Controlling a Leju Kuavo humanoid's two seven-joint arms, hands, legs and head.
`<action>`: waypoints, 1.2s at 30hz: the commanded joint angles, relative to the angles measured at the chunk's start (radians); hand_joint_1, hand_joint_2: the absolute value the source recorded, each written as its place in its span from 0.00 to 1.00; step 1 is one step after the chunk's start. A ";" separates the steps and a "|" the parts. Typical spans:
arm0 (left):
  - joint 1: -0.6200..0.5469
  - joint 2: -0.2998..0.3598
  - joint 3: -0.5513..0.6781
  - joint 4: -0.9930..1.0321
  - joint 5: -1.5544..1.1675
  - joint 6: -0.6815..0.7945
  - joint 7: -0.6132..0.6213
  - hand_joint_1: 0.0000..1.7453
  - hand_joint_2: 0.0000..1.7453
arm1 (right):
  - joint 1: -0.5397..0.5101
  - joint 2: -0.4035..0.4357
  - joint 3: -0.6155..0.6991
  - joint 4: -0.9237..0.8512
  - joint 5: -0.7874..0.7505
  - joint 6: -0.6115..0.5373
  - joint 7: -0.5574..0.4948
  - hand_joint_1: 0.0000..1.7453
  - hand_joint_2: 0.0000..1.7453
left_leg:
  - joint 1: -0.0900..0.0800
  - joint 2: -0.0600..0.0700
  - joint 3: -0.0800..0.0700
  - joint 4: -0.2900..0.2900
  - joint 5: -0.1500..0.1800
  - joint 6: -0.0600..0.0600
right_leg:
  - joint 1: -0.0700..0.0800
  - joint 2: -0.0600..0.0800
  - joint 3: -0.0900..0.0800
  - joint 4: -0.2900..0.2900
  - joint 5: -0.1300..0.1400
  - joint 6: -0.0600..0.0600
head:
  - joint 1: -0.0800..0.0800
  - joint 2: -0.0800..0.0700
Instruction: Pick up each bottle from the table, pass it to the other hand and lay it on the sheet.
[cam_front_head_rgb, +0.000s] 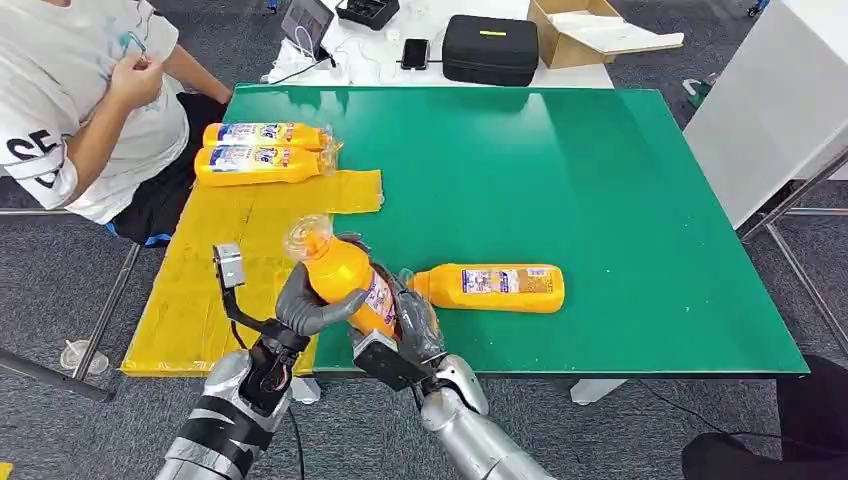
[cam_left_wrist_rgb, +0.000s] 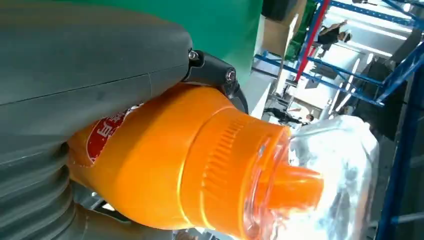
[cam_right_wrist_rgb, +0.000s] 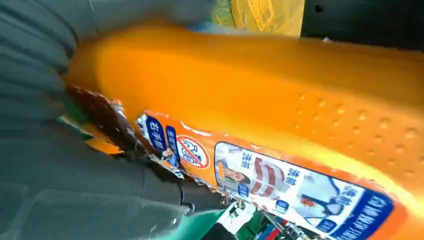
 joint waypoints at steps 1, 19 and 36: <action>-0.053 -0.002 -0.010 0.018 0.000 0.004 0.003 1.00 1.00 | -0.027 -0.020 -0.012 -0.009 -0.005 0.012 0.012 0.00 1.00 | 0.000 0.000 0.003 0.000 -0.001 0.001 | 0.001 -0.002 0.003 0.000 -0.001 -0.001 | 0.000 0.000; -0.173 0.030 0.198 -0.050 -0.200 0.371 -0.136 1.00 1.00 | 0.039 -0.062 -0.105 -0.353 -0.225 0.157 -0.012 0.00 0.00 | 0.001 -0.001 0.002 0.001 -0.001 0.000 | 0.002 -0.003 0.003 0.000 -0.001 -0.002 | 0.000 0.000; -0.381 0.190 0.049 0.458 -1.254 1.222 -0.132 1.00 1.00 | 0.138 -0.106 -0.046 -0.739 -0.422 0.114 -0.068 0.00 0.00 | 0.000 -0.001 0.002 0.000 0.000 0.000 | 0.000 -0.002 0.002 0.000 0.000 -0.001 | 0.000 0.000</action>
